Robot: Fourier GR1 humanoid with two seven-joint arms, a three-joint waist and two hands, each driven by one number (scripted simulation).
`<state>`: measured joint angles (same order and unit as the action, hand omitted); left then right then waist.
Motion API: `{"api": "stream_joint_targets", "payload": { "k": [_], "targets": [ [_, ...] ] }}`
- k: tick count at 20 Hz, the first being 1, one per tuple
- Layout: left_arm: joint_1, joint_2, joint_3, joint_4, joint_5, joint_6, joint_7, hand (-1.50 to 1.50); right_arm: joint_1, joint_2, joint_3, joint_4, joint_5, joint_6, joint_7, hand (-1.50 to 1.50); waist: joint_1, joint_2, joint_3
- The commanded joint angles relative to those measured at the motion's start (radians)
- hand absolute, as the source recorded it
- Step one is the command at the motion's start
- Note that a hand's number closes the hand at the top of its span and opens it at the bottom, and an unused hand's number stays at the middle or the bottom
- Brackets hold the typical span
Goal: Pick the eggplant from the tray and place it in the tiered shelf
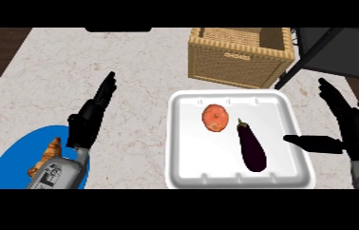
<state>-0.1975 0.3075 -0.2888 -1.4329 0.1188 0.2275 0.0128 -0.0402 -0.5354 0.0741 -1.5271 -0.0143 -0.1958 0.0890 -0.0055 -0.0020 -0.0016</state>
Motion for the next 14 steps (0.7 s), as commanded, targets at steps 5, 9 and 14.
{"api": "stream_joint_targets", "payload": {
  "k": [5,9,14],
  "targets": [
    [-0.033,-0.062,-0.021,0.047,-0.046,0.017,-0.021,0.0,-0.142,-0.108,0.155,-0.21,0.114,0.131,0.461,-1.5,0.008,0.003,-0.001],
    [-0.017,-0.001,0.031,0.036,-0.006,-0.036,-0.022,0.0,-0.164,-0.208,0.212,-0.266,0.087,0.312,0.619,-1.5,0.014,0.001,-0.001],
    [-0.004,-0.045,-0.003,0.0,-0.03,-0.012,0.026,0.0,-0.253,-0.215,0.313,-0.363,0.164,0.404,0.858,-1.5,0.014,0.0,0.0]
  ]
}}
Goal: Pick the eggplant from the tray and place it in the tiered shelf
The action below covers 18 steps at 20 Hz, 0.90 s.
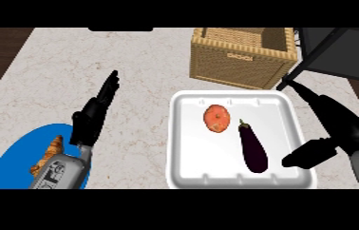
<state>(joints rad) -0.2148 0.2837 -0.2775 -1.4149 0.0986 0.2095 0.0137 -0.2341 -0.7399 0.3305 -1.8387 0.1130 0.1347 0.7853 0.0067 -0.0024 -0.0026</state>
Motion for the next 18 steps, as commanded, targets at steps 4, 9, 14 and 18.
{"api": "stream_joint_targets", "payload": {
  "k": [4,9,14,18],
  "targets": [
    [0.004,-0.02,0.02,0.028,-0.031,-0.017,-0.028,0.0,-0.095,0.083,0.105,-0.099,0.062,0.13,0.303,-1.5,-0.006,0.002,0.002],
    [0.007,-0.02,0.054,0.01,-0.031,-0.052,0.001,0.0,-0.077,0.194,0.14,-0.084,0.151,0.105,0.341,-1.5,-0.006,0.001,0.002],
    [0.058,-0.012,0.082,0.001,-0.035,-0.099,-0.043,0.0,-0.114,0.237,0.11,-0.067,0.197,0.152,0.345,-1.5,-0.004,0.002,0.002],
    [0.0,-0.031,0.103,0.022,-0.042,-0.104,-0.016,0.0,-0.156,0.32,0.146,-0.074,0.273,0.135,0.42,-1.5,-0.003,0.002,0.002]
  ]
}}
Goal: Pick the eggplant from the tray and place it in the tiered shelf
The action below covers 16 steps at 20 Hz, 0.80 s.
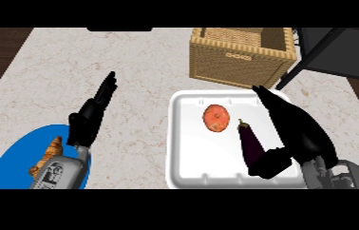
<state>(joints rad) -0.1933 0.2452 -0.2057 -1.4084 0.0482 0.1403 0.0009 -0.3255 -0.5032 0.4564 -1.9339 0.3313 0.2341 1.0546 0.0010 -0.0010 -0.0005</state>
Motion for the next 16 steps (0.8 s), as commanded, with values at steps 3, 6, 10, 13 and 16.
{"api": "stream_joint_targets", "payload": {
  "k": [3,6,10,13,16],
  "targets": [
    [-0.036,-0.017,0.043,0.046,-0.011,-0.023,0.0,0.0,0.08,0.029,0.003,-0.04,0.08,0.045,0.063,-1.5,-0.006,0.0,0.0],
    [0.046,-0.004,0.022,-0.068,-0.021,-0.029,0.021,0.0,0.0,0.139,0.064,0.015,0.133,0.037,0.157,-1.5,0.004,-0.001,0.0],
    [-0.003,-0.018,0.043,-0.097,-0.025,-0.03,0.099,0.0,0.012,0.129,-0.013,0.028,0.106,0.089,0.11,-1.5,0.001,-0.001,0.0],
    [0.033,-0.038,0.031,-0.047,-0.037,-0.044,0.022,0.0,0.058,0.105,-0.037,0.092,0.145,0.058,0.021,-1.5,-0.001,0.0,0.0],
    [0.073,-0.047,0.027,-0.116,-0.064,-0.022,0.043,0.0,0.007,0.182,-0.02,0.133,0.174,0.083,0.064,-1.5,0.005,0.0,0.0]
  ]
}}
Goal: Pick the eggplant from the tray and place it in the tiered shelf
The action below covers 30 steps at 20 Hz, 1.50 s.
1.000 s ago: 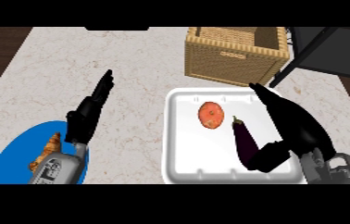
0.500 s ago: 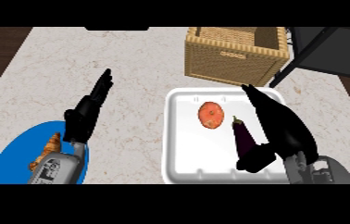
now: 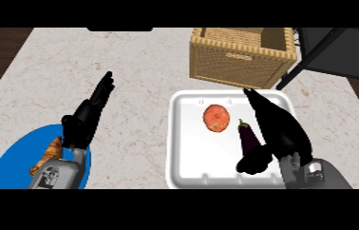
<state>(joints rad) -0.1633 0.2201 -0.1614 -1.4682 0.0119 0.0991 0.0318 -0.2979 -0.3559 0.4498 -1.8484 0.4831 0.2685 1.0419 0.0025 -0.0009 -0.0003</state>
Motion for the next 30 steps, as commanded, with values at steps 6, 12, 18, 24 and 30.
{"api": "stream_joint_targets", "payload": {
  "k": [6,12,18,24,30],
  "targets": [
    [0.007,-0.04,0.011,0.002,-0.038,-0.001,0.021,0.0,0.023,0.068,-0.008,0.016,0.061,0.089,0.094,-1.5,-0.001,0.0,0.0],
    [-0.015,-0.066,0.023,0.036,-0.073,0.009,-0.004,0.0,0.038,0.094,-0.019,0.07,0.124,0.105,0.051,-1.5,-0.002,0.0,0.0],
    [-0.082,-0.054,0.081,0.113,-0.063,-0.054,-0.041,0.0,0.05,0.108,-0.063,0.16,0.189,0.111,-0.057,-1.5,-0.003,0.001,0.0],
    [-0.007,-0.066,0.077,0.041,-0.081,-0.07,-0.024,0.0,0.16,0.132,-0.051,0.196,0.295,0.03,-0.156,-1.5,-0.003,0.0,0.0],
    [0.061,-0.086,0.066,-0.028,-0.105,-0.082,-0.027,0.0,0.101,0.183,-0.105,0.298,0.321,0.06,-0.193,-1.5,0.001,0.001,0.0]
  ]
}}
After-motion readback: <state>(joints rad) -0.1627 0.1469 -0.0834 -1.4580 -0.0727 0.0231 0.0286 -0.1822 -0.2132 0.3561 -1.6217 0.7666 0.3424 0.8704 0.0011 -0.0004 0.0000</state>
